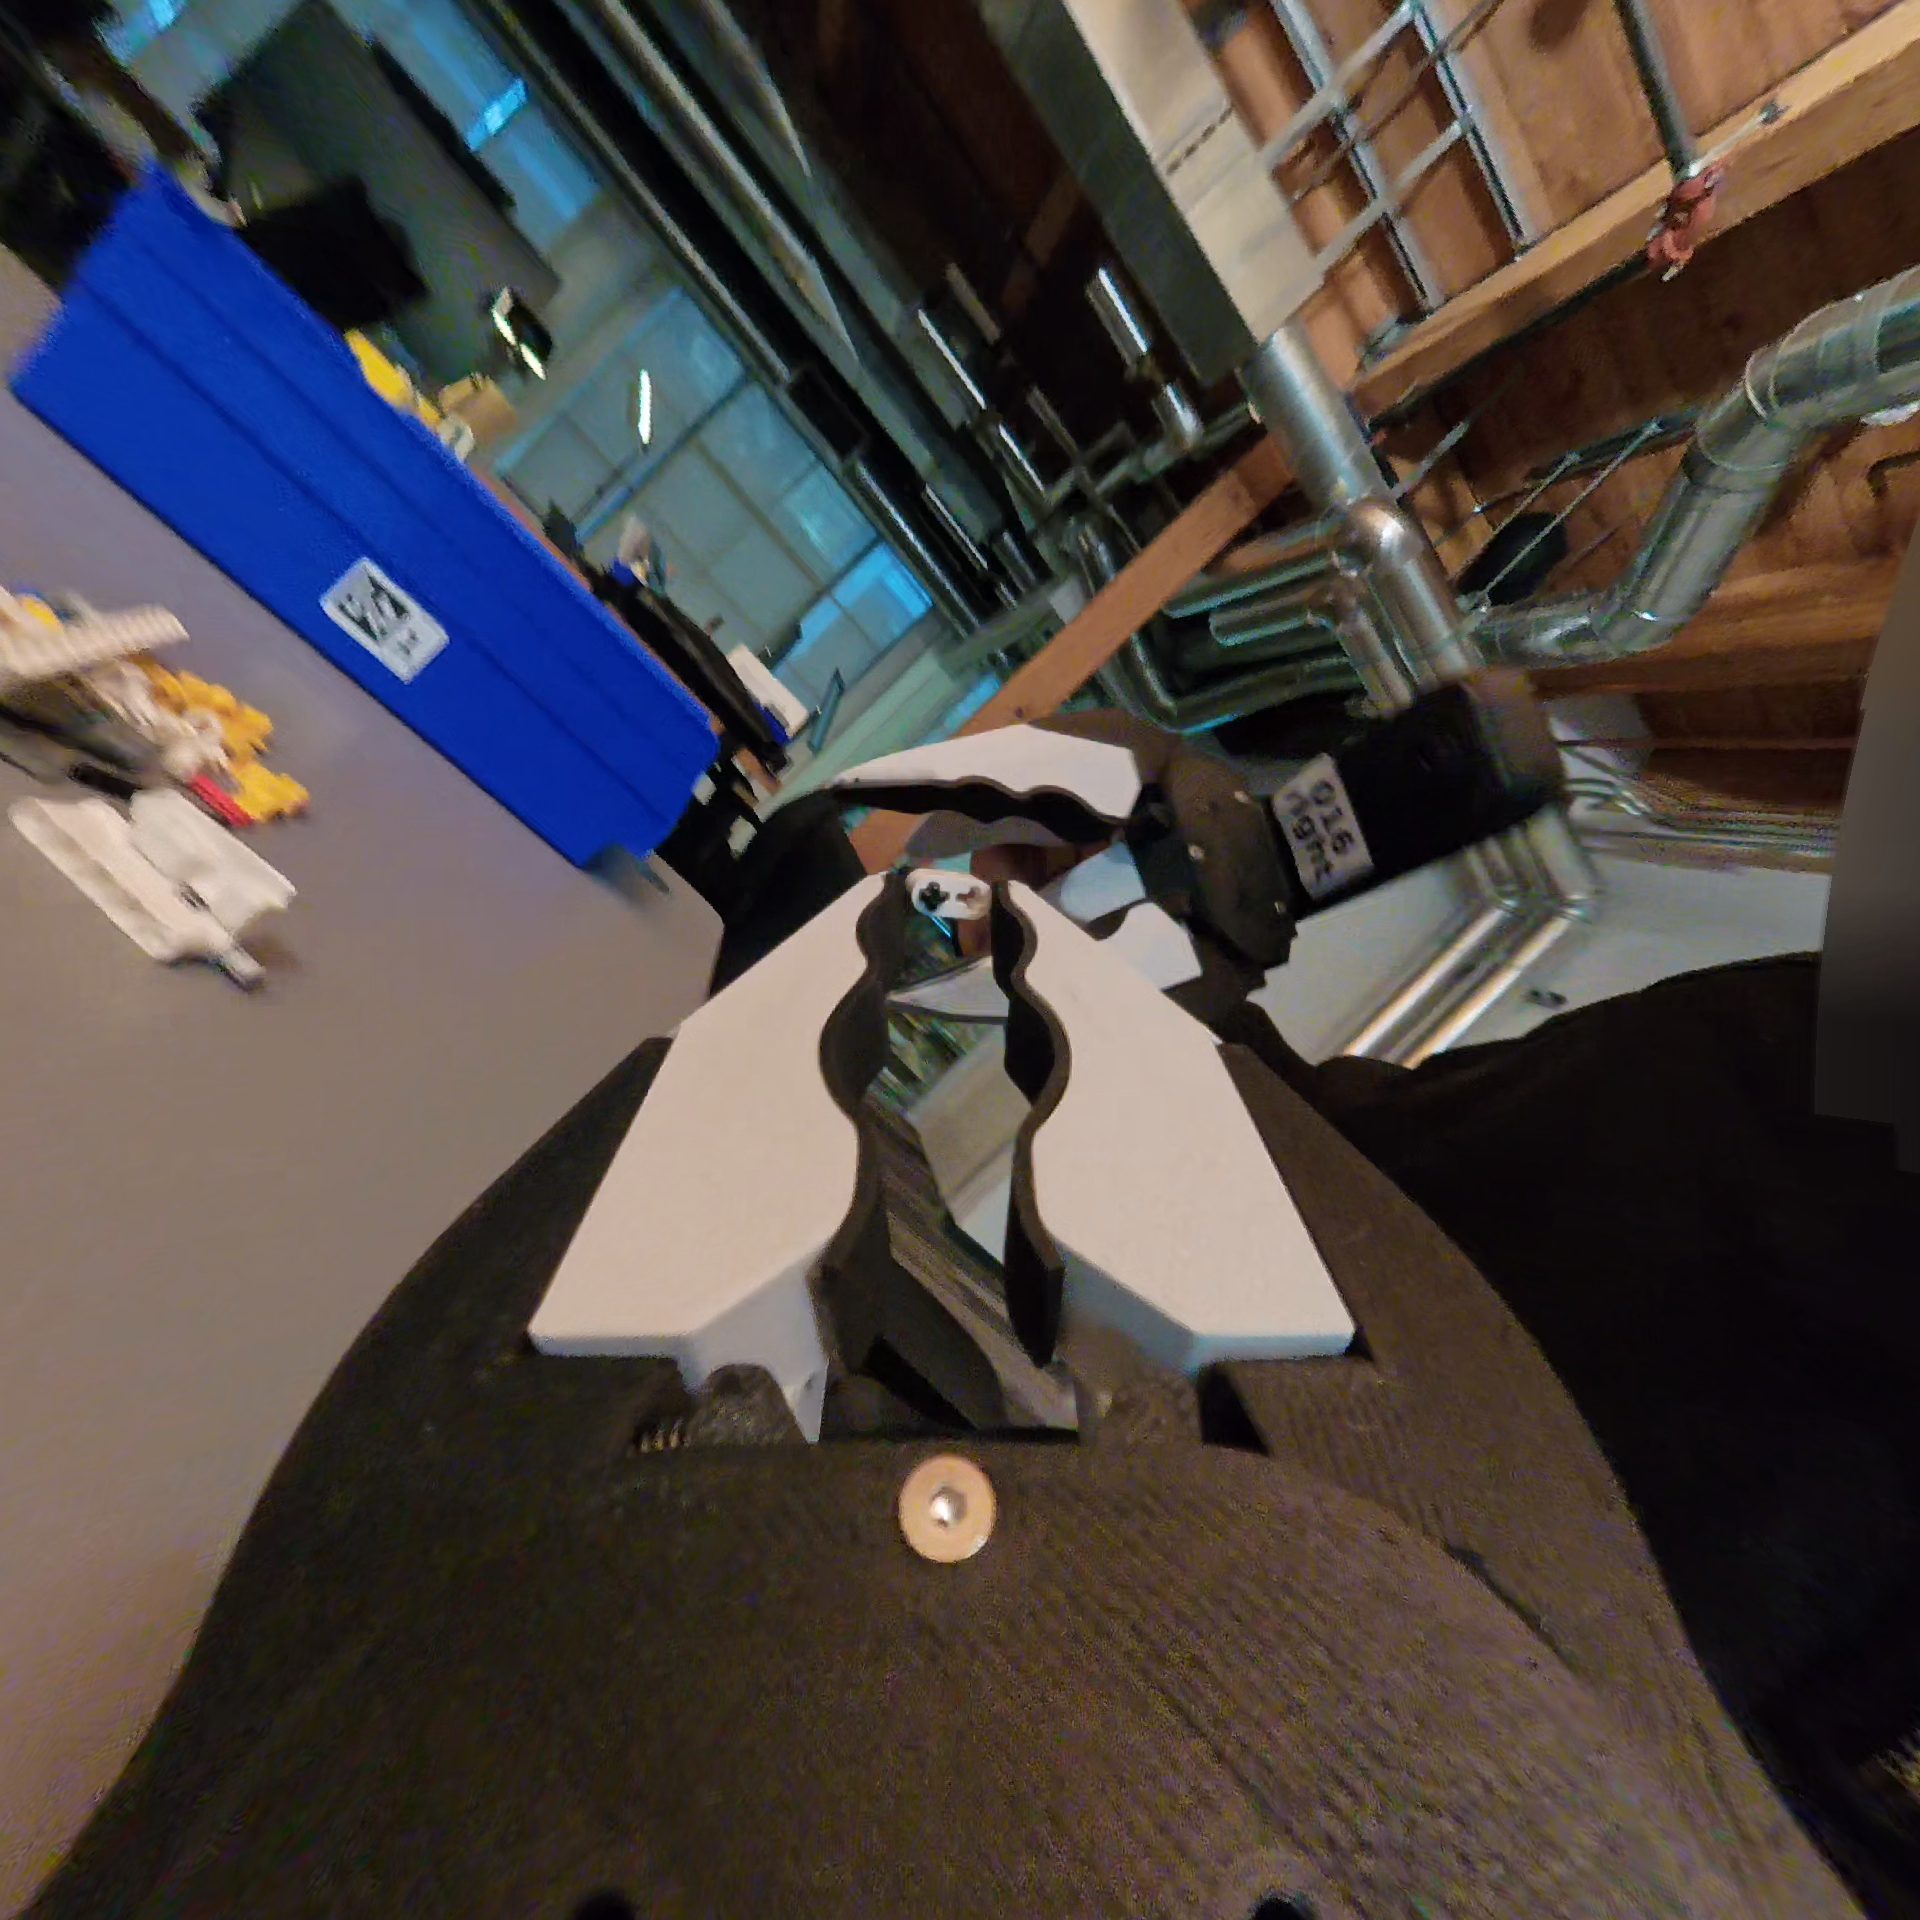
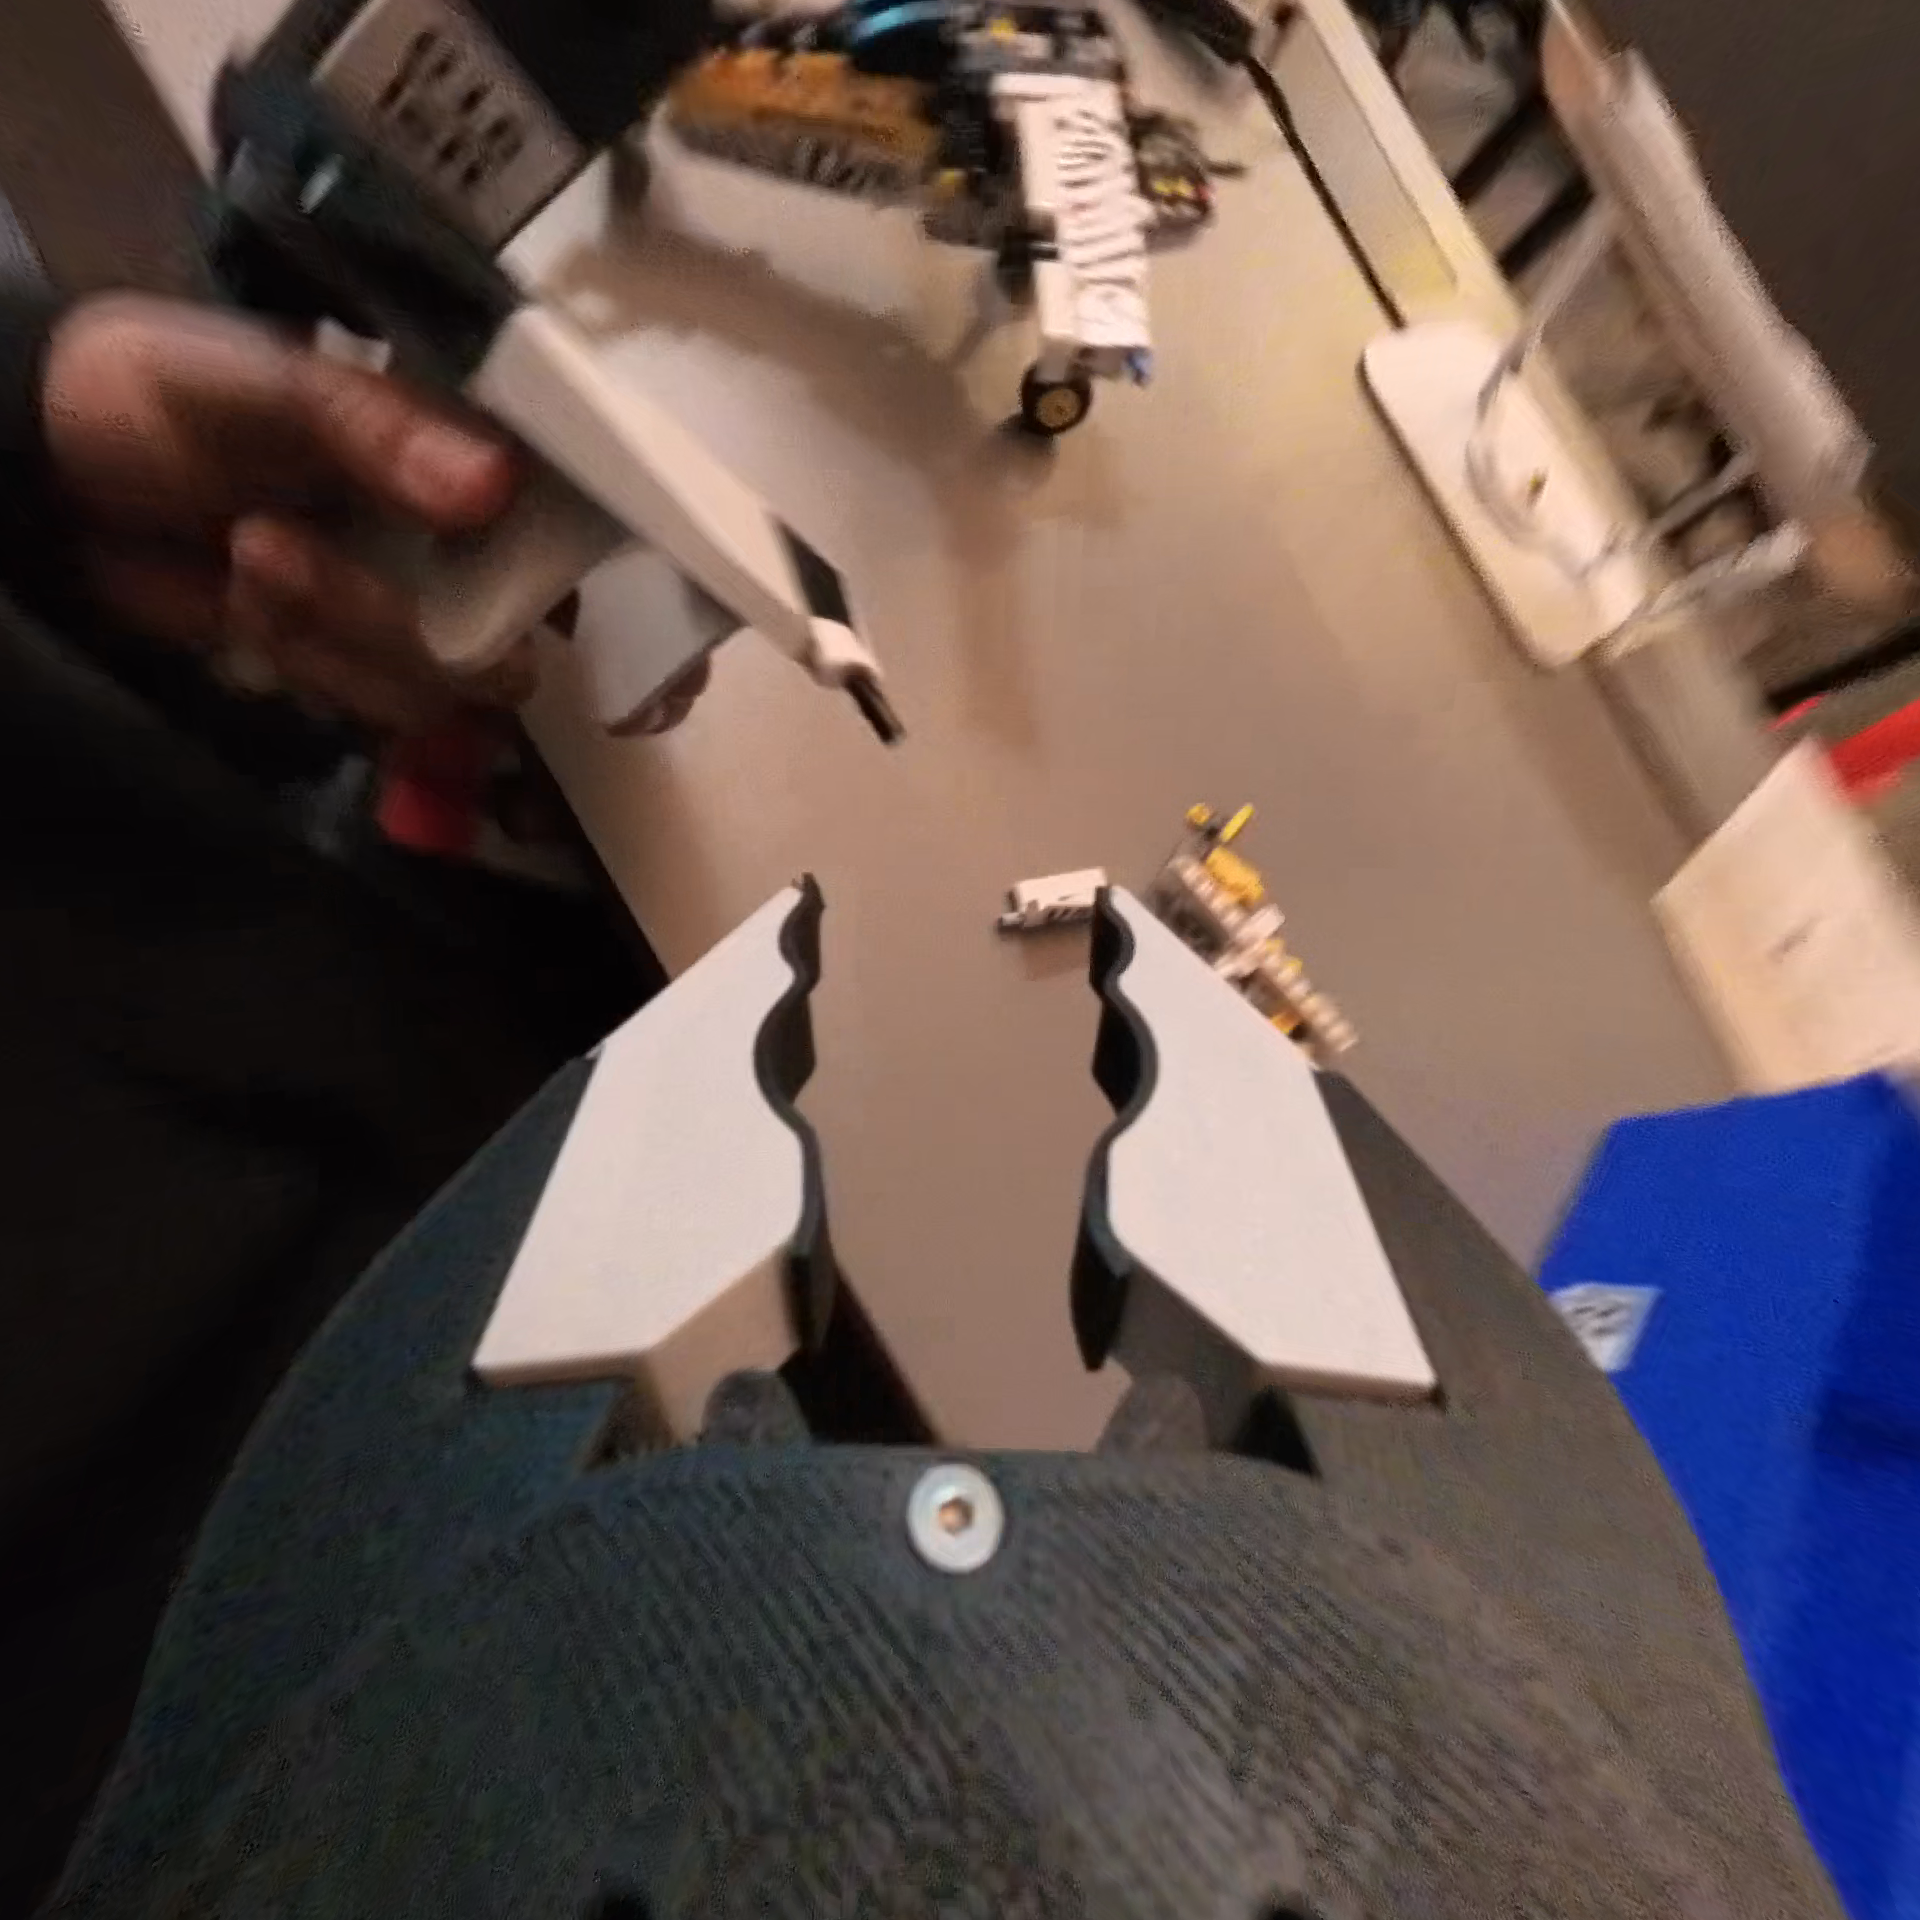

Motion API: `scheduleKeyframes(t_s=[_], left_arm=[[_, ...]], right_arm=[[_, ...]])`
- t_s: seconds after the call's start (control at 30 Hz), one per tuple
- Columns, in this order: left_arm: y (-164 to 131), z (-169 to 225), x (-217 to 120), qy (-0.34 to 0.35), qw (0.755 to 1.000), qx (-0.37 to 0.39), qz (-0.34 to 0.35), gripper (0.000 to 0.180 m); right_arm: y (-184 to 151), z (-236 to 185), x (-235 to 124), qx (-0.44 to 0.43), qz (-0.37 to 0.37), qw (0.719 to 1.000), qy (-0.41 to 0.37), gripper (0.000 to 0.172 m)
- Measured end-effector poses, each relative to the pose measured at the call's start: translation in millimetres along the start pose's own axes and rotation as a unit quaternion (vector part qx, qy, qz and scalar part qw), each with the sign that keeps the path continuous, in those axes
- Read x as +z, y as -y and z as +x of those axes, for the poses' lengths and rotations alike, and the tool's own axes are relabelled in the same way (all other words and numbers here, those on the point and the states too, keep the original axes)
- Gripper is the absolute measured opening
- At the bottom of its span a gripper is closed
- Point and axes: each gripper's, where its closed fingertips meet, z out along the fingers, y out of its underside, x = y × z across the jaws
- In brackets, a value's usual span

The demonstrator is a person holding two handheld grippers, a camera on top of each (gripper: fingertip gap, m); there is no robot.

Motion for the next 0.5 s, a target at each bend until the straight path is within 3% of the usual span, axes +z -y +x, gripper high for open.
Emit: scheduleKeyframes(t_s=[0.07, 0.1, 0.13, 0.23, 0.33, 0.43, 0.5], left_arm=[[8, 2, -4, 0.009, 0.999, 0.043, 0.02, 0.011], [10, 2, -5, 0.016, 0.997, 0.069, 0.024, 0.011], [11, 2, -6, 0.027, 0.994, 0.101, 0.027, 0.011], [8, 1, -7, 0.069, 0.976, 0.207, 0.013, 0.011], [3, 10, -5, 0.076, 0.952, 0.296, -0.002, 0.012], [-3, 19, -3, 0.059, 0.943, 0.329, -0.009, 0.011], [-8, 22, -1, 0.045, 0.944, 0.327, -0.019, 0.011]], right_arm=[[-2, 8, -5, 0.154, 0.025, 0.987, 0.038, 0.054], [1, 7, -8, 0.242, 0.05, 0.966, 0.075, 0.053], [8, 4, -11, 0.333, 0.084, 0.931, 0.126, 0.053], [23, -2, -19, 0.548, 0.16, 0.775, 0.27, 0.035], [22, -20, -13, 0.623, 0.156, 0.682, 0.349, 0.035], [31, -31, -14, 0.662, 0.169, 0.6, 0.416, 0.039], [35, -34, -14, 0.668, 0.172, 0.575, 0.441, 0.036]])
